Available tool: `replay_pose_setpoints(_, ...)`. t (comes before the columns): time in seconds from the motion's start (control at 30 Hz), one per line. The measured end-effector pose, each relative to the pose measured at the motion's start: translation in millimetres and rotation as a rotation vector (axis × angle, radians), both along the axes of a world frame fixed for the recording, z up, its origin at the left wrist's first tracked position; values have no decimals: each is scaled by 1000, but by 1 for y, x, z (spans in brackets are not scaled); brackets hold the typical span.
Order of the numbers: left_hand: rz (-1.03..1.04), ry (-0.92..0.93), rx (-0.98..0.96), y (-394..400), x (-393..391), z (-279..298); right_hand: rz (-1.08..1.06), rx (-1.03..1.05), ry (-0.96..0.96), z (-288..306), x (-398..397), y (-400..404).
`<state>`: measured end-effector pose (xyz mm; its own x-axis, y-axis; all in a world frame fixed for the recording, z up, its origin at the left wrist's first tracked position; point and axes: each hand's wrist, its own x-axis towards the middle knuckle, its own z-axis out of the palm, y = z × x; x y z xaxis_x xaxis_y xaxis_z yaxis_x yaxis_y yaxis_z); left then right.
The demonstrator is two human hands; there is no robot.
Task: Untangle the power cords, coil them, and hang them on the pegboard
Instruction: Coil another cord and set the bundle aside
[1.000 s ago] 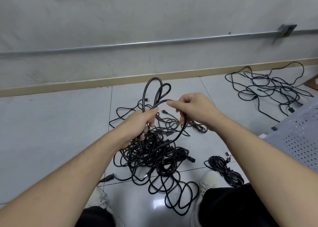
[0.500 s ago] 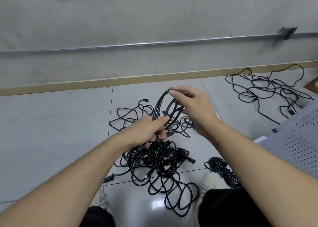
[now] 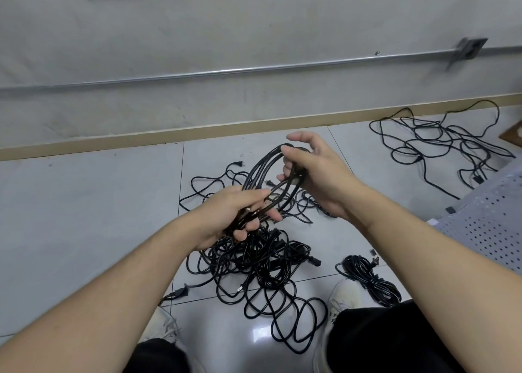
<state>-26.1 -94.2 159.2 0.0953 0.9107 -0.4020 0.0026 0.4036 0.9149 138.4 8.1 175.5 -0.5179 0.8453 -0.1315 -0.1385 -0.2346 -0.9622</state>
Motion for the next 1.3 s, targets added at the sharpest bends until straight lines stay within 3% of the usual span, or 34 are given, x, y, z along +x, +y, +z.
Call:
replay_pose_setpoints(0.1,5,-36,-4,3,3,1,-43,-183,186,8,-8,0)
replay_pose_setpoints(0.3,-118,-66,35,-5,1,4,-76,-229,180,7,-16,2)
replay_pose_setpoints(0.53,-201,44,87,-3,7,8,-96,172,-88,2,-6,-6)
replay_pose_setpoints(0.63,-204,-124,70,-3,7,6,-117,200,-102,3,-9,-4)
replay_pose_setpoints(0.77,-144,-425,-25,-7,8,6,-107,78,6,7,-14,-3)
replay_pose_setpoints(0.83,-89,-462,-41,-8,11,7,-84,-6,31,6,-15,-2)
replay_pose_setpoints(1.0,61,-200,27,-2,24,6,-110,-295,73,3,-17,-5)
replay_pose_setpoints(1.17,72,7,33,2,25,9,-198,-227,-48,6,-23,-4)
replay_pose_setpoints(1.23,57,18,-11,3,27,13,-231,-245,-14,11,-25,-1)
replay_pose_setpoints(1.3,18,-87,-51,1,28,18,-210,-305,45,15,-24,3)
